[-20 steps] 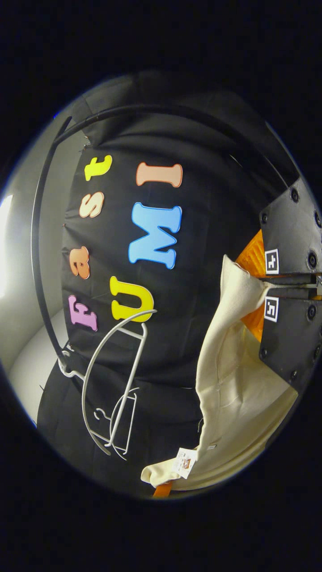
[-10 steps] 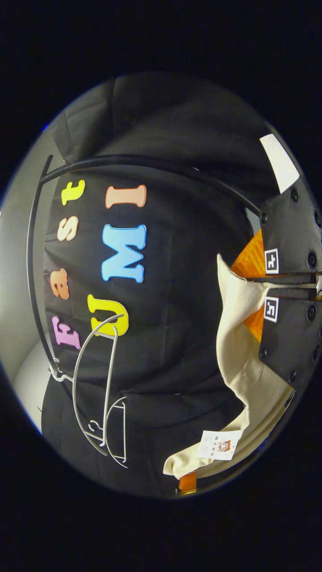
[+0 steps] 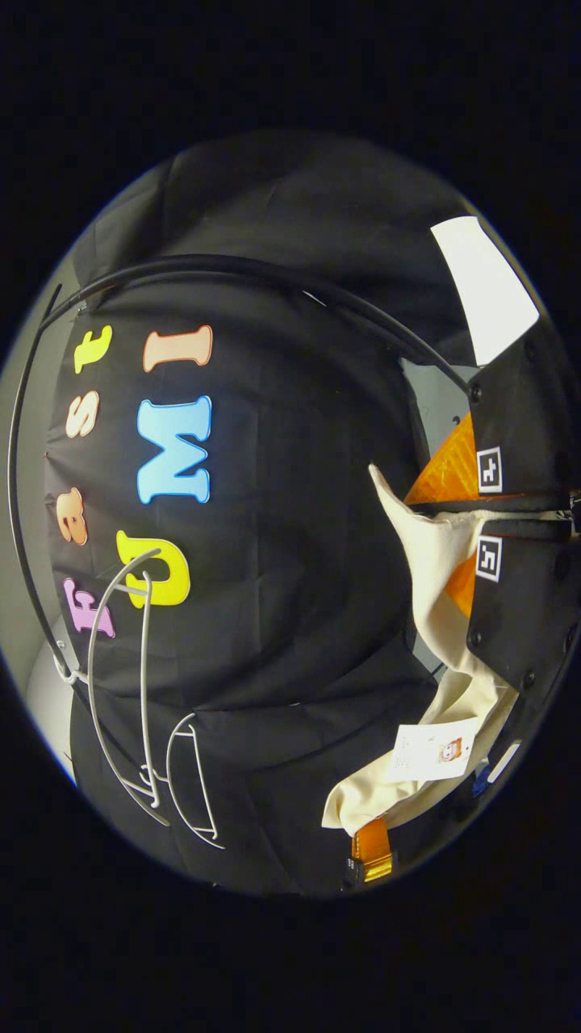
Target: Grasp the clothes on the hanger with both hands and then place them into the laundry hamper below.
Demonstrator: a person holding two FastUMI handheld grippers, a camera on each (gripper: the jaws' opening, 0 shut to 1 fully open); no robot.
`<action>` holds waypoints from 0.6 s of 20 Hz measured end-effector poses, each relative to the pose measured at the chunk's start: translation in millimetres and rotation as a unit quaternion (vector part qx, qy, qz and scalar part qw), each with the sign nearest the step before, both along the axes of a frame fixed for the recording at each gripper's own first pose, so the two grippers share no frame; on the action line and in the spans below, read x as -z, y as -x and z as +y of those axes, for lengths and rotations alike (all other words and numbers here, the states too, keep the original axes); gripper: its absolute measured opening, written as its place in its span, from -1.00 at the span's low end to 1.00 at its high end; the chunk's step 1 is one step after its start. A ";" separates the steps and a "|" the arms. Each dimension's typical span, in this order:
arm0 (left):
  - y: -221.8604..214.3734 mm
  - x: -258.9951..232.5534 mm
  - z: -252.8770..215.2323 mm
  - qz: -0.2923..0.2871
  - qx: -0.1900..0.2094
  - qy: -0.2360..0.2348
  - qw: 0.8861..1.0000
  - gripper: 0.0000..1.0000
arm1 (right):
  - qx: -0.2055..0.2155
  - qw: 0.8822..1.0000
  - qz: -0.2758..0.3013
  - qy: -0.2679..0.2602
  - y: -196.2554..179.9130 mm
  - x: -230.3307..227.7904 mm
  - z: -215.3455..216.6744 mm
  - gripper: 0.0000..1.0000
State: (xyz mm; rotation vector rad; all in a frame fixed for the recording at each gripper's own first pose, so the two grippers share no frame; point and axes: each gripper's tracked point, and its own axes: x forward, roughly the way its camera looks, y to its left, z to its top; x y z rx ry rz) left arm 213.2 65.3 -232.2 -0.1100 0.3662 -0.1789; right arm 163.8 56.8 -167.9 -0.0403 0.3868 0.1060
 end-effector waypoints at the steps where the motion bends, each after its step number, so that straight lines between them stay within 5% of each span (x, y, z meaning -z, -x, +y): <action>1: -2.9 5.1 -3.0 0.003 0.004 0.000 1.000 -0.99 | -0.004 1.000 0.004 -0.004 0.9 1.5 8.1 -0.89; 6: -15.9 45.0 -8.0 0.027 0.017 -0.014 0.999 -0.97 | -0.010 0.998 0.051 -0.021 -4.5 40.7 38.0 -0.89; 12: -25.3 113.2 3.0 0.093 -0.014 -0.009 0.996 -0.99 | 0.003 0.988 0.148 -0.040 -3.3 101.0 52.8 -0.87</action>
